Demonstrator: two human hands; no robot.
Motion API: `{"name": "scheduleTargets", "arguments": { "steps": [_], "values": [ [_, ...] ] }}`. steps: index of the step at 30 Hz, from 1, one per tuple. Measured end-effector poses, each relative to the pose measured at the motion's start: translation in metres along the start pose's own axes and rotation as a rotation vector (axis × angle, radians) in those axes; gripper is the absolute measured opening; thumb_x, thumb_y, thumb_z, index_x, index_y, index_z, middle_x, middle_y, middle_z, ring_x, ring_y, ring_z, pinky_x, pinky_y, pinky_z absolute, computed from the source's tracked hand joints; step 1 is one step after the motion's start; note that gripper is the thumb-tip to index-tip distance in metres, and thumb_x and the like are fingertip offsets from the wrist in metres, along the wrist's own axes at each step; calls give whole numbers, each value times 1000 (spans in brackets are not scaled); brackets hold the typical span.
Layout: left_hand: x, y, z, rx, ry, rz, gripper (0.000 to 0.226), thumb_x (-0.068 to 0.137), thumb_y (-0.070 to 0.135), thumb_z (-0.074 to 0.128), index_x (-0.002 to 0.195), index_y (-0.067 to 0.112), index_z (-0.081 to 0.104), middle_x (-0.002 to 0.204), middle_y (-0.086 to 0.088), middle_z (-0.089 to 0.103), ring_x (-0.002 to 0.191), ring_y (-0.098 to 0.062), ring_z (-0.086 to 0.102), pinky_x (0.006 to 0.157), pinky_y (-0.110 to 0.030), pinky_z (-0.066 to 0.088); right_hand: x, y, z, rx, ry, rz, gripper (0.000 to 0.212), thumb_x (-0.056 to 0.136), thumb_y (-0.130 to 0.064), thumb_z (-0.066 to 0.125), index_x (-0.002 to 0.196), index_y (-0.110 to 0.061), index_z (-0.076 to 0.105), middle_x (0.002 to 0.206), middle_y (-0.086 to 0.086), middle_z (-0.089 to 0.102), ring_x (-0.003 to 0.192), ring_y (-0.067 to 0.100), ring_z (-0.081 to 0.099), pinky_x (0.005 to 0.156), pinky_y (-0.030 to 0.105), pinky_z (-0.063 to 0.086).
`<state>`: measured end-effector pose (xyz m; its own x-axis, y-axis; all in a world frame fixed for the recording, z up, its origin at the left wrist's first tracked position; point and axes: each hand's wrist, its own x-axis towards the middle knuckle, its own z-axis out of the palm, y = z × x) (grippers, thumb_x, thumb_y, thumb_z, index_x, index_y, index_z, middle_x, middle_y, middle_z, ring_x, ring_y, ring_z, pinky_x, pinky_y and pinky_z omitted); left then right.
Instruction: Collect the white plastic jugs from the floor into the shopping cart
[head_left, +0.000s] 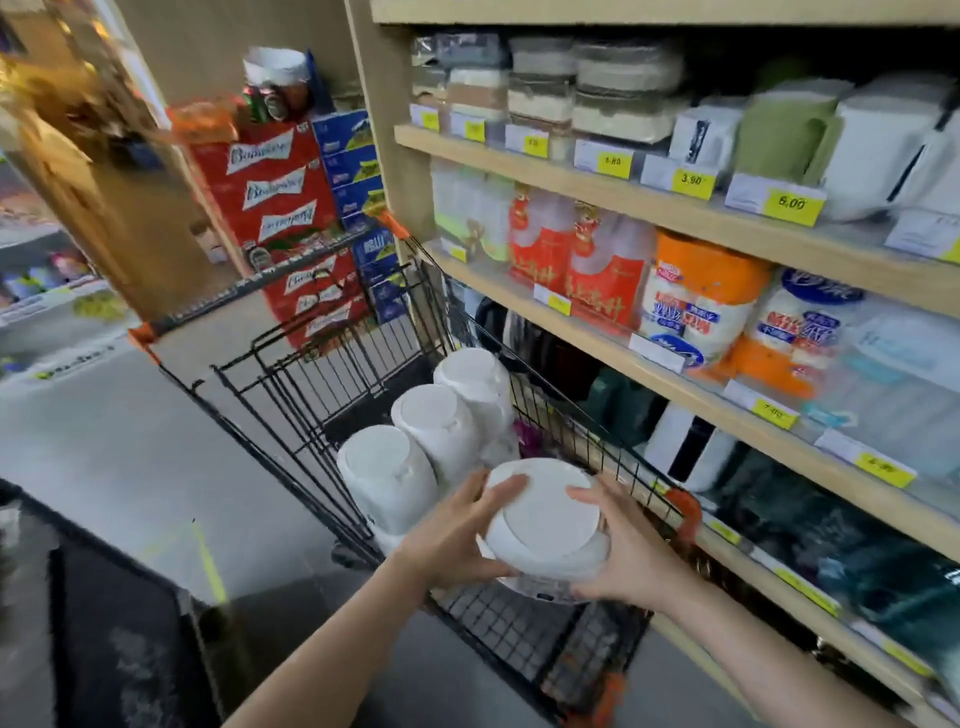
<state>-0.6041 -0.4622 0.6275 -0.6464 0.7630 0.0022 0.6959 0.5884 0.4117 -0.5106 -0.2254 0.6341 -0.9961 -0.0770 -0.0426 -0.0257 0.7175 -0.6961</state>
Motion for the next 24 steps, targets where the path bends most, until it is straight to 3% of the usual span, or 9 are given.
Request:
{"name": "scheduleTargets", "arguments": {
  "steps": [6,12,16,18,22,24],
  "values": [
    [56,-79,5,-87,-114,104,87,84,62,53,145,47,-7,157,-5,9,141,-19,15,112,-41,28,51,7,45,37,211,213,97,50,-32,89,130,-27,35,127,-20,17,124,3,20,107,27,27],
    [114,-129,70,-145,-151,87,85,90,48,55,146,46,-9,159,2,5,142,-22,23,109,-41,35,97,64,92,70,357,374,96,52,-30,90,129,-26,34,127,-14,19,119,3,22,101,23,31],
    [148,-158,126,-184,-121,85,80,91,50,49,145,49,-11,160,5,0,145,-21,15,112,-43,31,122,119,122,78,420,386,94,49,-30,92,125,-28,36,128,-13,21,121,5,25,91,10,31],
    [162,-171,155,-215,-86,62,83,93,43,53,143,51,-12,160,3,2,145,-22,14,114,-43,28,137,145,137,76,458,378,93,48,-27,92,124,-27,37,131,-6,26,122,9,28,90,17,37],
    [178,-192,208,-171,11,-57,75,91,50,41,147,38,-7,159,-10,12,145,-27,12,116,-45,22,164,190,167,70,545,402,95,45,-21,93,121,-28,37,136,11,31,123,18,33,87,15,37],
    [183,-203,228,-97,46,-114,79,88,51,45,148,32,-2,157,-16,16,144,-30,13,115,-47,20,168,205,182,65,570,435,96,44,-22,94,117,-32,33,135,13,33,120,20,36,85,18,42]
  ]
}}
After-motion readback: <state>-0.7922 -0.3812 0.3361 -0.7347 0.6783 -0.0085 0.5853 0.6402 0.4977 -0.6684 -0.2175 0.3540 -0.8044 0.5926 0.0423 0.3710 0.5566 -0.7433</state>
